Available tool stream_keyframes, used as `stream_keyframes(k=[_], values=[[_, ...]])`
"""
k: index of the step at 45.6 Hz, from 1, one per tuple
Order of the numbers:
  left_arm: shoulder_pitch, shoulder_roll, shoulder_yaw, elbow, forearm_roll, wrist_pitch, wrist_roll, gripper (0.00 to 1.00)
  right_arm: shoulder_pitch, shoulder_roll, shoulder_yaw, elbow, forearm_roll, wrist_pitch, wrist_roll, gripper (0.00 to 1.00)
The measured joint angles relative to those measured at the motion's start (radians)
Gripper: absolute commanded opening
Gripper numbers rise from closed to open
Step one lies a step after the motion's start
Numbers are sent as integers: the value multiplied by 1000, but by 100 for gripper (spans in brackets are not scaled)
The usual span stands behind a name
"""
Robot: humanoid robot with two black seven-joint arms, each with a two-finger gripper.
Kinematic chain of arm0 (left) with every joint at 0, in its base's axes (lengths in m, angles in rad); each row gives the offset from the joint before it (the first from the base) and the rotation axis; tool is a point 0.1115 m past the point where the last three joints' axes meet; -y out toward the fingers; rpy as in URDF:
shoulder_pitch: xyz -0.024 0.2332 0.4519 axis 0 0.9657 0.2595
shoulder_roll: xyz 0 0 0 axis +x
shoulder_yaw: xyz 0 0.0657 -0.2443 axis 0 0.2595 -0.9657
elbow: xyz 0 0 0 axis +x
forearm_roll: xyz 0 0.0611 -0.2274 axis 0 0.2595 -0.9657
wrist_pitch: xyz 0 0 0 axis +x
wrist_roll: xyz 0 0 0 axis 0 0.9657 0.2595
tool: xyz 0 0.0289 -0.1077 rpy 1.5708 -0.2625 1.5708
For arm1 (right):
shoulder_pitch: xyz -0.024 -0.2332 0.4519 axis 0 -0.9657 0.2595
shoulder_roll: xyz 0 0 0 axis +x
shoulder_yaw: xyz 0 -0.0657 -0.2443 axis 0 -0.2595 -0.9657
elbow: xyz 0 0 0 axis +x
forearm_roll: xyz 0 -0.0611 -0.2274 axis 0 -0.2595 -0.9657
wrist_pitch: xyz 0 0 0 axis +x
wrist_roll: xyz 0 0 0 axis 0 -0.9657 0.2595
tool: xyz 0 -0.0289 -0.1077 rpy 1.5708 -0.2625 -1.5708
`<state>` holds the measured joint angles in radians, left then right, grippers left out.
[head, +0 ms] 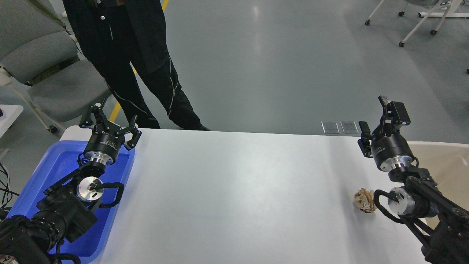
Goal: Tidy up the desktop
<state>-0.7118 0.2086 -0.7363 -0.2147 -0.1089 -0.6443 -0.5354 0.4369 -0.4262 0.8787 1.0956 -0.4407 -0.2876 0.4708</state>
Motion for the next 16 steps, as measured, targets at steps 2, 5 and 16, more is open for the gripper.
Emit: stream_keyframes(k=[2, 5, 16], values=[[0, 0, 0, 0, 0, 0, 0, 100, 0, 3, 1, -2, 0, -1, 2, 100], [0, 0, 0, 0, 0, 0, 0, 100, 0, 23, 6, -11, -2, -5, 7, 100], [0, 0, 0, 0, 0, 0, 0, 100, 2, 78, 44, -46, 7, -12, 18, 100]])
